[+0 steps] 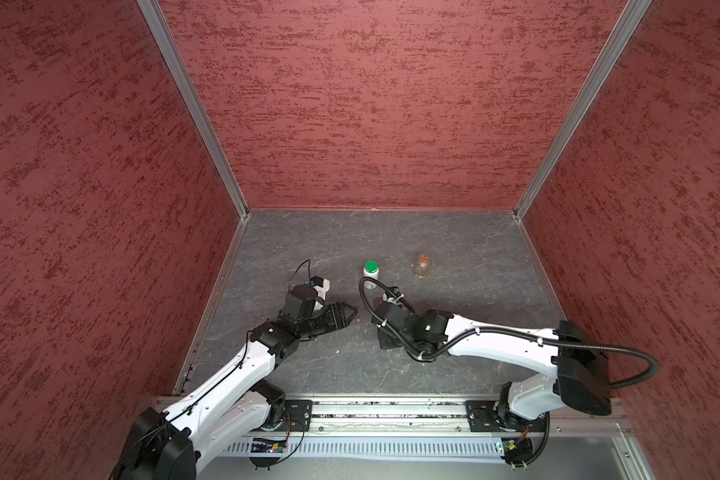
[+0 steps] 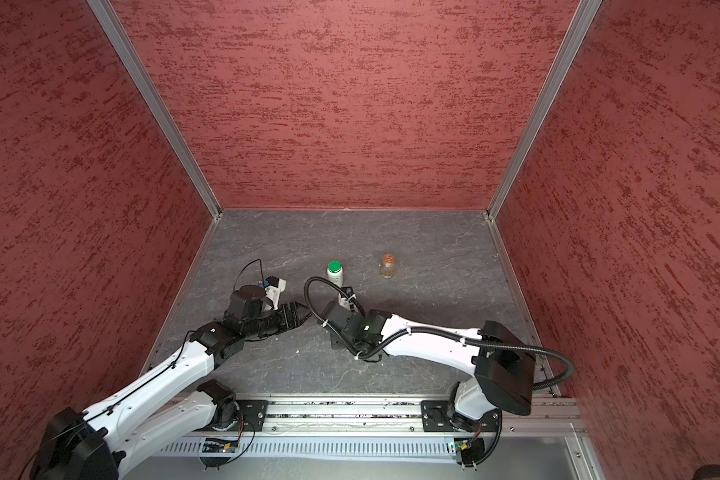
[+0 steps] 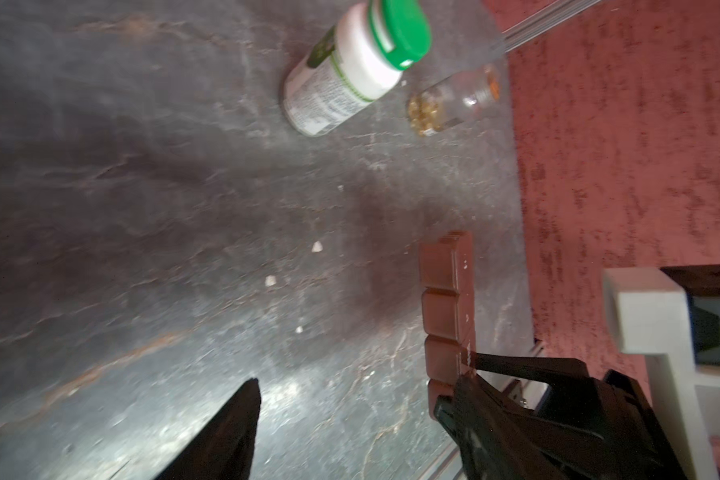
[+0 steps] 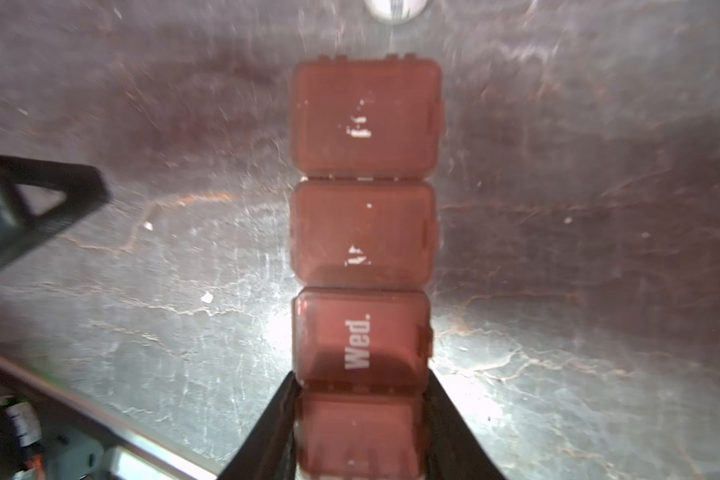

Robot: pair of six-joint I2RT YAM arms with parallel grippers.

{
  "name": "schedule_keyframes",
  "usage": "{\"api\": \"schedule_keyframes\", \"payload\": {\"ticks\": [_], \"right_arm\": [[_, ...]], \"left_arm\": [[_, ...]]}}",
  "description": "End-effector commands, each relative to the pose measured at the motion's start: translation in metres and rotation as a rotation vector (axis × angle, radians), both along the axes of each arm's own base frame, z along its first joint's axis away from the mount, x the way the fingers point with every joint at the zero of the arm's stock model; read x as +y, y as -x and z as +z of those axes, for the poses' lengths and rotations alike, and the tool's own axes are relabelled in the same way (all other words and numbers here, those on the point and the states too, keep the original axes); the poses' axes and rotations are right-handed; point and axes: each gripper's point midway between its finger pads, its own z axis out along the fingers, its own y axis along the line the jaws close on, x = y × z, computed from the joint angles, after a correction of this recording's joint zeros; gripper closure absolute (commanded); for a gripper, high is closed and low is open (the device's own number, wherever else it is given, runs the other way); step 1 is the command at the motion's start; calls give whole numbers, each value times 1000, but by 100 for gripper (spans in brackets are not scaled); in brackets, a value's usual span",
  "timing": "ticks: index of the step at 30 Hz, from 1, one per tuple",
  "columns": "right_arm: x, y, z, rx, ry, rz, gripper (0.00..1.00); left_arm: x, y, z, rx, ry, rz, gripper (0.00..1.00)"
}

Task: Sort the pills into containers
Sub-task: 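Grasp the far end of the pill organizer with the left gripper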

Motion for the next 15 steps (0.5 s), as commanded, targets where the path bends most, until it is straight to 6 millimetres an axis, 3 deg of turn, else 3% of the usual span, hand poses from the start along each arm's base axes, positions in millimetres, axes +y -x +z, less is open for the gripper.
{"api": "schedule_keyframes", "payload": {"ticks": [1, 4, 9, 15], "right_arm": [[-5, -8, 18, -64, -63, 7, 60], [-11, -8, 32, -93, -111, 15, 60], [-19, -8, 47, -134, -156, 25, 59], [-20, -7, 53, -149, -184, 44, 58]], "left_arm": [[-30, -9, 41, -130, 156, -66, 26], [-49, -9, 52, -150, 211, -99, 25], [-68, -14, 49, -140, 234, -114, 25], [-90, -16, 54, -139, 248, -152, 26]]}}
